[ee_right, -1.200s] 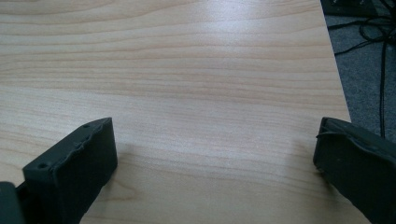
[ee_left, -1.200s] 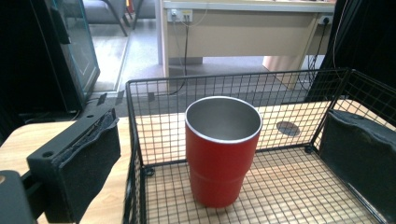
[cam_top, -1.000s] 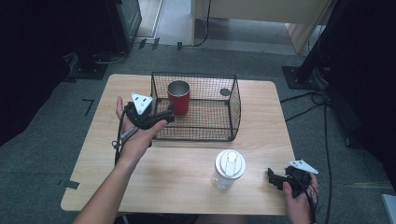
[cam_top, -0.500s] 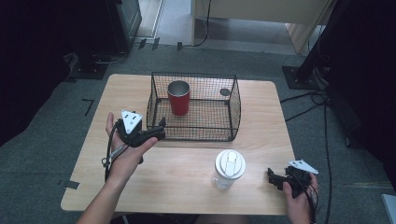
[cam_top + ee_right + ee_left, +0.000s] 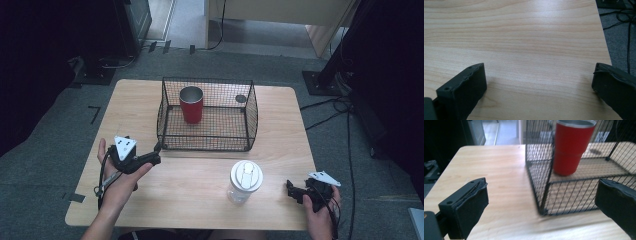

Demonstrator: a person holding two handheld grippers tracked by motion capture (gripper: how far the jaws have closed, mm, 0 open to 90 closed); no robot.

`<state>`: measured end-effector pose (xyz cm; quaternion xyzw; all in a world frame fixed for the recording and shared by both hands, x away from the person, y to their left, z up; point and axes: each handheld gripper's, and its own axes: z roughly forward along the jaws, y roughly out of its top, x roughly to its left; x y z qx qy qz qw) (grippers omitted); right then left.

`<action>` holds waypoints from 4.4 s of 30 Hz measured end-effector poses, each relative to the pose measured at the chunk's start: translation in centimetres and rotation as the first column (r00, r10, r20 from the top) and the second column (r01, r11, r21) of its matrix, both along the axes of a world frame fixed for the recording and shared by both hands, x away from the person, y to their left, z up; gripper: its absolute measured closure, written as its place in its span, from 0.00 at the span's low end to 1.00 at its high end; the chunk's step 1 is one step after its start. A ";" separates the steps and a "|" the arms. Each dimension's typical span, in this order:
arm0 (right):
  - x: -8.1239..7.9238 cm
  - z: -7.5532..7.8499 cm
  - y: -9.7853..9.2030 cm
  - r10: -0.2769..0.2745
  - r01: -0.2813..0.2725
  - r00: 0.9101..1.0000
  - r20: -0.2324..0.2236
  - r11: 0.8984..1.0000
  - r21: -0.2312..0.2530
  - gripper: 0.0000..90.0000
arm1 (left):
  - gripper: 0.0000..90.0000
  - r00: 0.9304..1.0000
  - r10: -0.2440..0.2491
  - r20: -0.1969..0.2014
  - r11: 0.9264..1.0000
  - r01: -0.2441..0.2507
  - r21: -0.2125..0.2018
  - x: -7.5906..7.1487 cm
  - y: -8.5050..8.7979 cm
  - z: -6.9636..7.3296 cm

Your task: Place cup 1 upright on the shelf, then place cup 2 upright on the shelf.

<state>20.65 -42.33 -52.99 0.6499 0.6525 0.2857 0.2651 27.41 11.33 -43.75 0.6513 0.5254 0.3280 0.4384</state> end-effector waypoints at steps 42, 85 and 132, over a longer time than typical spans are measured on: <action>-3.1 4.4 5.6 0.083 -0.090 0.972 0.221 0.996 0.022 0.16 | 0.00 0.969 0.097 -0.226 0.985 -0.061 0.161 -2.7 6.4 -8.0; -5.8 5.2 14.6 0.394 -0.422 0.883 0.254 0.905 0.063 0.10 | 0.00 0.927 0.103 -0.360 0.990 -0.059 0.131 -1.8 7.0 -8.4; -3.2 7.3 18.4 0.301 -0.344 0.888 0.347 0.937 0.067 0.18 | 0.00 0.927 0.103 -0.360 0.990 -0.059 0.132 -1.8 7.0 -8.4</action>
